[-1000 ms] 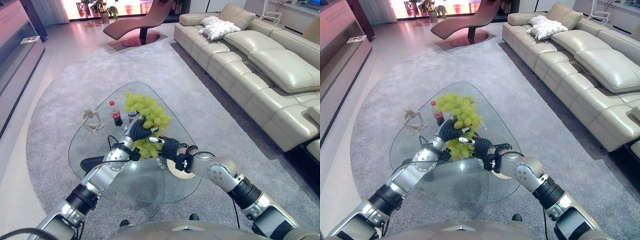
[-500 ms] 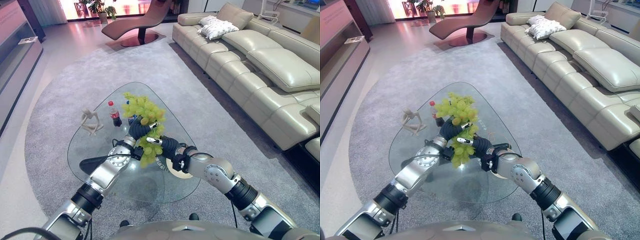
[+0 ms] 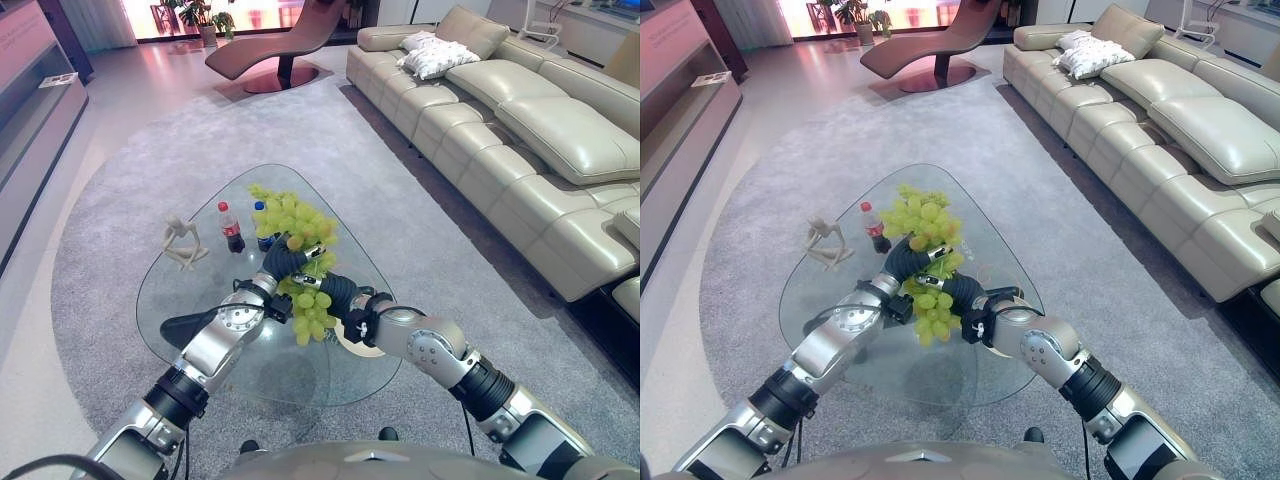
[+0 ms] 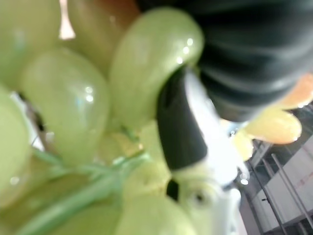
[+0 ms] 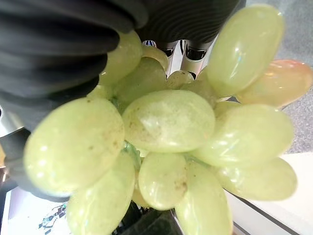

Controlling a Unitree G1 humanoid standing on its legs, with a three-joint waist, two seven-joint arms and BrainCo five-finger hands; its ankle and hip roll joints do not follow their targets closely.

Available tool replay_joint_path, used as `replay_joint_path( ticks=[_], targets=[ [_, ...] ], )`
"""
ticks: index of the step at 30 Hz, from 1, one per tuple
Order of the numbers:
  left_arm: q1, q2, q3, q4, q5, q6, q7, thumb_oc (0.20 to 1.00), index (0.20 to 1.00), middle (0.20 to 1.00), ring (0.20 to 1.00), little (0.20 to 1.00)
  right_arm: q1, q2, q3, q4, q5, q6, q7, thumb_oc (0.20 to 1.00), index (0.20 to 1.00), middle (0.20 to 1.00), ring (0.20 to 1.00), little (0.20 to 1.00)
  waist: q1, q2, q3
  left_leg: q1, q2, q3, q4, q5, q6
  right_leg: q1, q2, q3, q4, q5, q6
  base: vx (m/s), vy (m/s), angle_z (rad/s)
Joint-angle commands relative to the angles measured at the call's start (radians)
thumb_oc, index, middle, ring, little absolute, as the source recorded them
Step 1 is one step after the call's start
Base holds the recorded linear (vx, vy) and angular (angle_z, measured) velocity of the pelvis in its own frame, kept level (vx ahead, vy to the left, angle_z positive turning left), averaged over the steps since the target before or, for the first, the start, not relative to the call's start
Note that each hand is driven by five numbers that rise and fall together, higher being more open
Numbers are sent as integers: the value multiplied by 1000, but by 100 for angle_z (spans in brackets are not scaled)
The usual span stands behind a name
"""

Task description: Pick up fruits into the plate

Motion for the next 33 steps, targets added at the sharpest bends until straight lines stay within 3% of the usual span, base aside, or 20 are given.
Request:
replay_joint_path(
  ticks=[1, 7, 9, 21, 33],
  targets=[
    [-188, -121, -115, -93, -33, -58, -67, 200, 200, 200, 200, 200, -152, 209, 76, -140, 98, -57, 70, 200, 200, 200, 200, 200, 1, -3, 29, 21, 7, 15, 24, -76, 27, 34, -21, -14, 35, -56, 12, 0, 0, 0],
    [-191, -113, -107, -103, -32, -50, -67, 222, 222, 222, 222, 222, -146, 197, 70, -151, 93, -63, 86, 200, 200, 200, 200, 200, 0, -2, 28, 24, 8, 16, 26, -76, 26, 37, -20, -13, 37, -59, 11, 0, 0, 0],
    [-195, -108, -100, -104, -24, -33, -89, 1000, 1000, 1000, 1000, 1000, -145, 193, 66, -151, 89, -63, 93, 200, 200, 200, 200, 200, 1, -1, 27, 24, 7, 14, 25, -76, 27, 39, -20, -14, 35, -58, 11, 0, 0, 0],
    [-170, -22, -29, -81, 130, -5, -119, 1000, 1000, 1000, 1000, 1000, -104, 126, 11, -164, 75, -54, 150, 200, 200, 200, 200, 200, 3, 8, 17, 20, 9, 5, 23, -67, 23, 41, -16, -21, 38, -61, 6, 0, 0, 0],
    [26, 140, 161, 43, 440, -31, -68, 1000, 1000, 1000, 1000, 1000, 65, -25, -163, -155, -69, -56, 286, 200, 200, 200, 200, 200, 11, 20, 26, 4, 8, -9, 24, -61, 17, 38, -15, -33, 34, -63, 0, -2, 8, 2]
  ],
)
